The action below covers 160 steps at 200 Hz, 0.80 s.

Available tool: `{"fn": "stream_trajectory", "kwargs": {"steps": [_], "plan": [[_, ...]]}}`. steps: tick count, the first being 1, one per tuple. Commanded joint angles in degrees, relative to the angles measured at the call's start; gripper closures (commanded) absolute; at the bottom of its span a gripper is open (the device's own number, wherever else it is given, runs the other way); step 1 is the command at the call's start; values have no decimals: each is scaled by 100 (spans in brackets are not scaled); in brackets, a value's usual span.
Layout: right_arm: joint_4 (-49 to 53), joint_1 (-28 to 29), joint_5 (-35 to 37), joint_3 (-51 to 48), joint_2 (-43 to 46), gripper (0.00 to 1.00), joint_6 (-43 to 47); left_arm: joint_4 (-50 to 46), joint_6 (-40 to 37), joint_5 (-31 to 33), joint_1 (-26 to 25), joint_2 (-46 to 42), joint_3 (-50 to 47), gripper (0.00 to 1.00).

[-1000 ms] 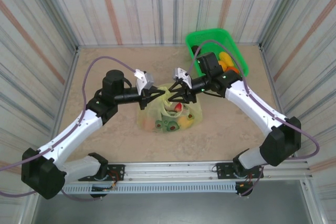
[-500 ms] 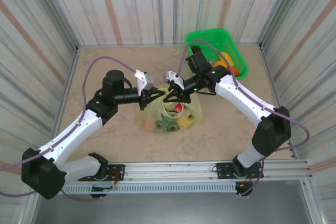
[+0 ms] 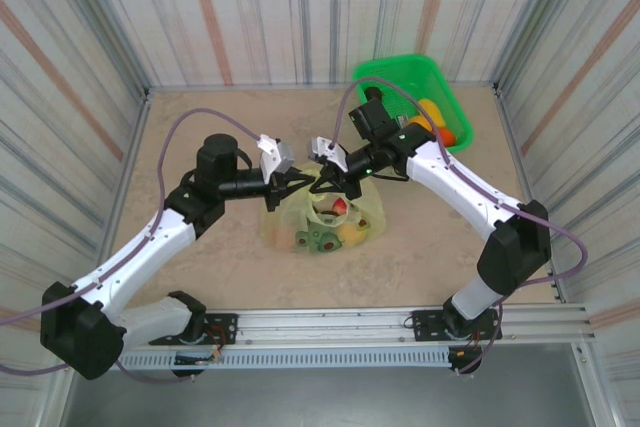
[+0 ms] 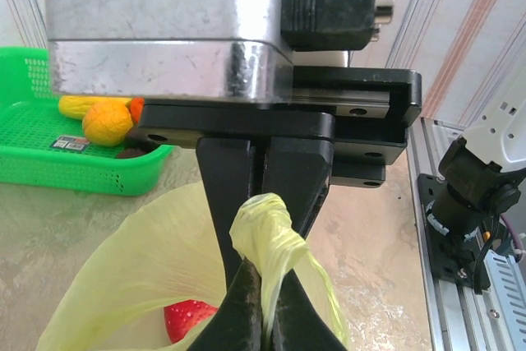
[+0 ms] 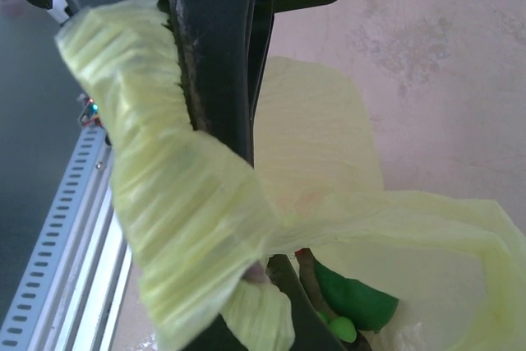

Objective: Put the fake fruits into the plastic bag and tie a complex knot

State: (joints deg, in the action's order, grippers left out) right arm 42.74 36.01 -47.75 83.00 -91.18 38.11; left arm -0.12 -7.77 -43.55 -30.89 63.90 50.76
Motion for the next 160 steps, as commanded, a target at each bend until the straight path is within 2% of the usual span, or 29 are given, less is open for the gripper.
{"fn": "stream_trajectory", "kwargs": {"steps": [1,40,80,107,119,142,160], "plan": [[85,53,113,23,74,100,89,4,-118,89,-61,-158,4,100],[-465,-41,559,-487,787,100,67,4,98,368,47,-234,-5,100],[-1858,-17,1749,-1368,1614,100,-45,-176,248,281,32,-245,65,97],[-2481,26,2174,-1753,1911,100,-69,-286,365,206,-17,-288,133,93],[-2616,36,2234,-1831,1960,100,-75,-287,448,136,-21,-335,173,85],[-2887,33,2325,-2039,2098,100,-119,-438,548,122,-14,-491,390,60],[-3003,8,2208,-2129,2185,100,-172,-499,612,177,66,-693,574,48]]}}
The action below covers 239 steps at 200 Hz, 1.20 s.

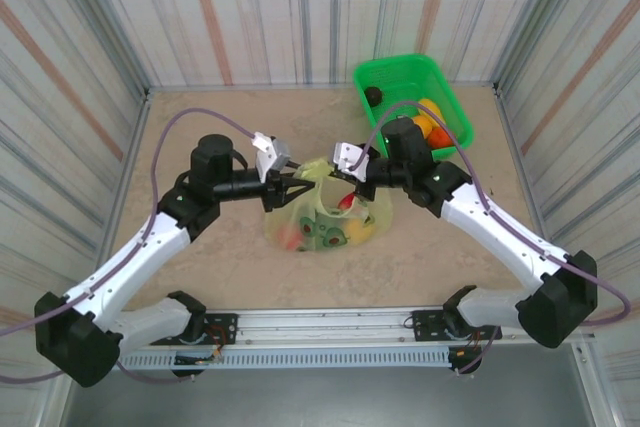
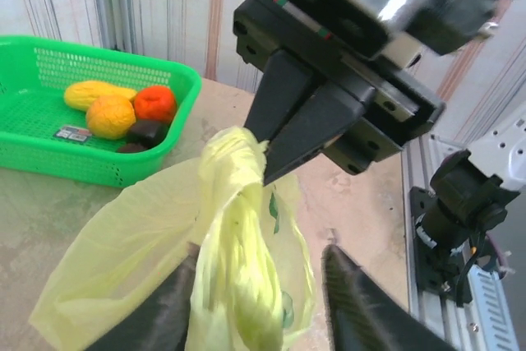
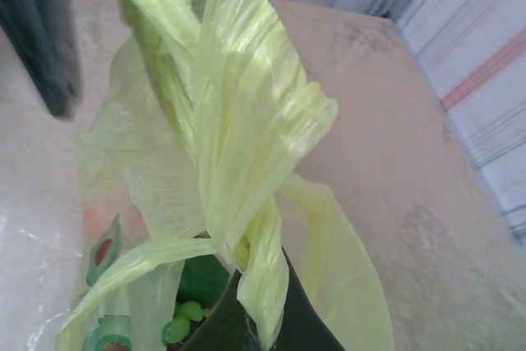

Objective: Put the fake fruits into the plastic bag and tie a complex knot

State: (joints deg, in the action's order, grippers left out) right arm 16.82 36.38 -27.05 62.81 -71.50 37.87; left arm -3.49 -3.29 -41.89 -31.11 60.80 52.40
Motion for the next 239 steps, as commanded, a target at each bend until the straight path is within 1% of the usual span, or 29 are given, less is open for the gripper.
{"fn": "stream_trajectory", "kwargs": {"steps": [1,12,25,35,44,57,65,73,82,102,120,130,144,154,163,184,201,229,239], "plan": [[-411,-30,138,-109,217,100,-147,-157,167,8,92,-388,419,47],[-463,-39,32,-156,265,100,-171,-95,240,-72,186,-518,519,46],[-494,-61,-105,-177,277,100,-197,230,406,-185,332,-657,525,45],[-504,-72,-229,-174,269,100,-234,537,515,-79,403,-733,473,45],[-472,-86,-350,-163,264,100,-229,715,544,279,426,-742,424,43],[-430,-89,-555,-164,251,100,-230,816,503,1154,448,-601,388,42],[-376,-92,-700,-148,244,100,-229,697,488,1613,479,-380,477,46],[-304,-95,-849,-134,235,100,-236,578,460,1697,538,-87,610,51],[-241,-109,-1009,-116,219,100,-237,491,414,1534,571,298,743,55],[-184,-122,-1219,-72,186,100,-286,359,363,762,548,1153,1041,63],[-136,-136,-1334,-10,138,100,-288,477,256,474,404,1671,1092,63],[-133,-144,-1366,11,133,100,-286,371,12,347,294,1884,1182,64],[-110,-162,-1370,42,128,100,-263,76,-443,14,138,2108,1318,66],[-100,-188,-1360,61,147,100,-260,-151,-760,-168,66,2173,1353,66],[-90,-217,-1348,65,167,100,-239,-167,-970,-362,35,2147,1260,67],[-25,-295,-1295,82,178,100,-190,327,-1258,-778,29,1943,752,69],[11,-316,-1286,69,177,100,-144,631,-1316,-909,11,1841,475,70],[-158,-329,-1221,-16,222,100,-182,363,-1556,-1036,-52,1904,570,70],[-215,-338,-1184,-32,224,100,-181,332,-1803,-1245,-66,1935,578,74]]}}
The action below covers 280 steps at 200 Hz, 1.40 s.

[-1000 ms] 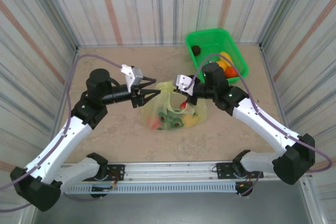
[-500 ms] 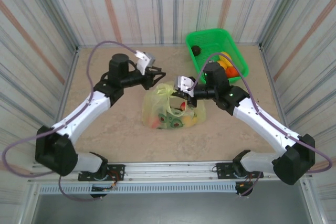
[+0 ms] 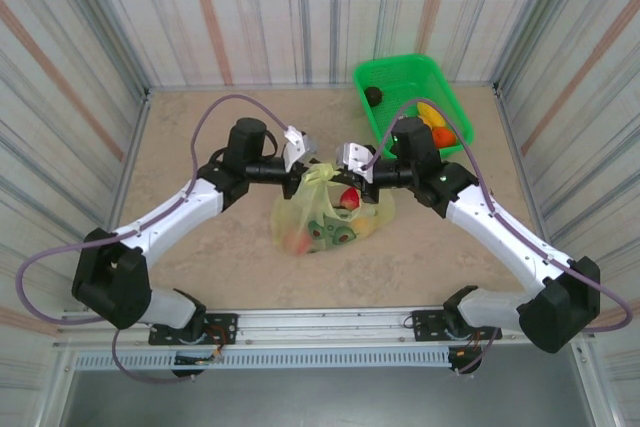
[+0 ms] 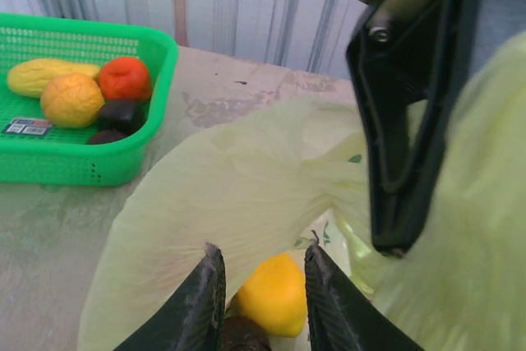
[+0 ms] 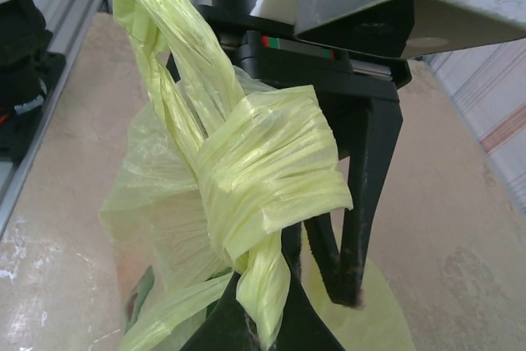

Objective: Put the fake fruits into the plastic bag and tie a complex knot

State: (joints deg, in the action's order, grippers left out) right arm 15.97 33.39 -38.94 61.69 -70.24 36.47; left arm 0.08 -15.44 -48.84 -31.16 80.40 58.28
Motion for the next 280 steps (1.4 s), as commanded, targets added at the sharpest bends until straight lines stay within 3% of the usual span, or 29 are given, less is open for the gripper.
{"fn": "stream_trajectory", "kwargs": {"steps": [1,50,91,120,161,222,280], "plan": [[-134,-36,12,80,93,100,-47,-25,-603,-558,-68,-25,-10,73],[-1311,-8,517,-451,228,100,-103,-24,-917,-492,-180,10,-11,72],[-2037,29,725,-748,264,100,-61,-43,-961,-346,-179,31,17,63],[-2088,45,726,-764,269,100,-103,51,-823,-253,-176,101,35,61],[-2057,45,646,-775,272,100,-232,202,-615,71,-180,221,119,76],[-1830,54,400,-755,291,100,-377,683,-454,646,-176,-14,-201,59],[-1668,92,313,-729,249,100,-439,1166,-175,422,-177,-101,-419,61]]}}
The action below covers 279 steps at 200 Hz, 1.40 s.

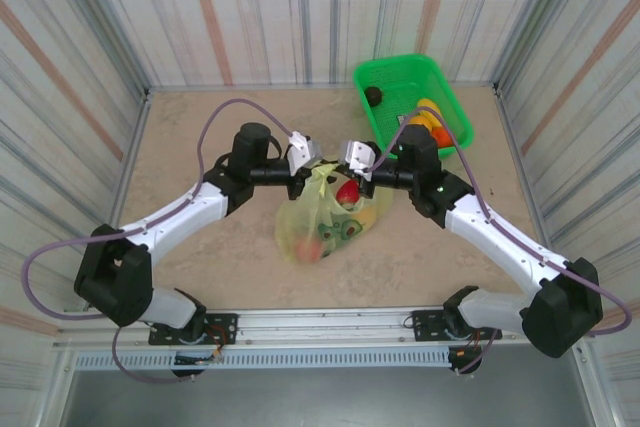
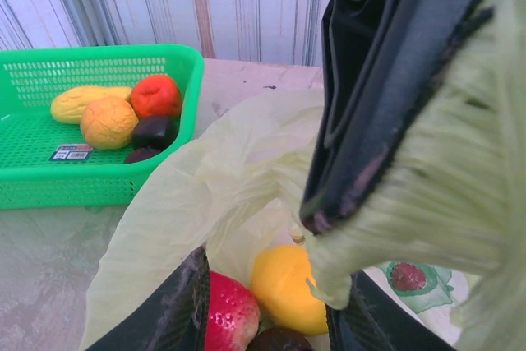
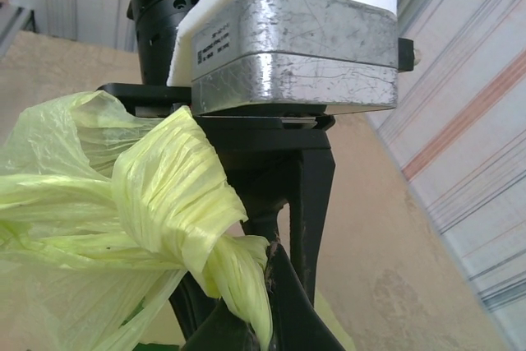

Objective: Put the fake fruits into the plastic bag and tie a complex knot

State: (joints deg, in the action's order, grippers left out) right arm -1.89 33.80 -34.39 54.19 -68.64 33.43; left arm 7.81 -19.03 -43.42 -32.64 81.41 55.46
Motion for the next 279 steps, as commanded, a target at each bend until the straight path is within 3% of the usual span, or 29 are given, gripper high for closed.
{"fn": "stream_trajectory", "kwargs": {"steps": [1,38,65,98,139,169,202,255,279], "plan": [[123,49,-140,16,84,100,-135,403,191,-117,-30,-207,-144,61],[77,94,-115,-31,66,100,-169,940,482,-319,-22,-253,-356,60],[66,129,-94,-34,57,100,-175,977,607,-387,-19,-178,-312,71],[101,139,-80,-47,56,100,-181,1178,719,-391,8,-235,-393,71],[101,144,-50,-58,39,100,-214,980,624,-655,4,-223,-319,100],[123,149,65,-58,52,100,-244,807,558,-616,12,-316,-332,100],[151,154,464,-142,221,71,-373,569,714,-486,12,-311,-343,100],[384,280,1258,-832,1360,59,-536,-83,620,100,0,-661,-418,100],[545,451,1733,-963,1967,50,-1447,-149,460,292,-76,-757,-491,100]]}}
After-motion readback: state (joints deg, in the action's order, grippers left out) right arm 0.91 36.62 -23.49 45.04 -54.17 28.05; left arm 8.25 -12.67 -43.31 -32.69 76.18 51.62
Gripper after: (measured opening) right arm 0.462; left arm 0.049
